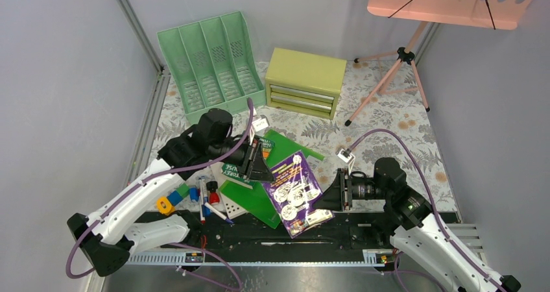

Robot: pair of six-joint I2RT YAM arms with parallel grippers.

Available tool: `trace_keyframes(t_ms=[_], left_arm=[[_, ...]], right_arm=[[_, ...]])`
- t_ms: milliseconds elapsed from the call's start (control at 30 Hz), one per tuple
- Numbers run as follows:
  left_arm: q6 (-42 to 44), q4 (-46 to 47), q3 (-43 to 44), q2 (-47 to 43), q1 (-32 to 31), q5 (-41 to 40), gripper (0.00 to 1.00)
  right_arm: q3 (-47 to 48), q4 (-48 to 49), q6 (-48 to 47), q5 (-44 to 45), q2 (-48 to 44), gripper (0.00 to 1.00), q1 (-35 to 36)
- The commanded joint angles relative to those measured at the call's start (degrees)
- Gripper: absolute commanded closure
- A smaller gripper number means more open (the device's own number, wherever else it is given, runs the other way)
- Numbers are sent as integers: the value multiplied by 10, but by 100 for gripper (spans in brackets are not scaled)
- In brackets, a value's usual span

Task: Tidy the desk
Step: Pick up the book from the center of the board.

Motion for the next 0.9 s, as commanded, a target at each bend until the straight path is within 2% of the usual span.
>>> trace_keyframes(t_ms=[0, 33, 100, 167, 267, 333, 433, 700, 867], left_arm=[[-13, 21, -6, -12, -3, 45, 97], [-13, 21, -6, -11, -4, 42, 100], [-14, 23, -6, -11, -3, 26, 100], [-18, 29, -8, -13, -4, 13, 100], [-30, 45, -17, -19, -3, -17, 100], [-41, 60, -28, -26, -3, -41, 100], [-61, 94, -50, -38, -3, -58, 100], [-91, 119, -67, -57, 3, -122, 100], [-117, 152, -82, -64, 19, -129, 100]], right_arm=[[8, 19, 21, 48, -2, 100, -4], [8, 19, 21, 49, -2, 100, -4], [7, 18, 23, 53, -2, 99, -3], [7, 18, 23, 61, -3, 78, -3], [5, 18, 25, 72, -8, 38, -4], [7, 7, 24, 84, -13, 20, -3], [13, -16, 15, 104, -18, 2, -3], [25, -72, -6, 140, -30, 1, -4], [28, -95, -9, 172, -42, 0, -3]])
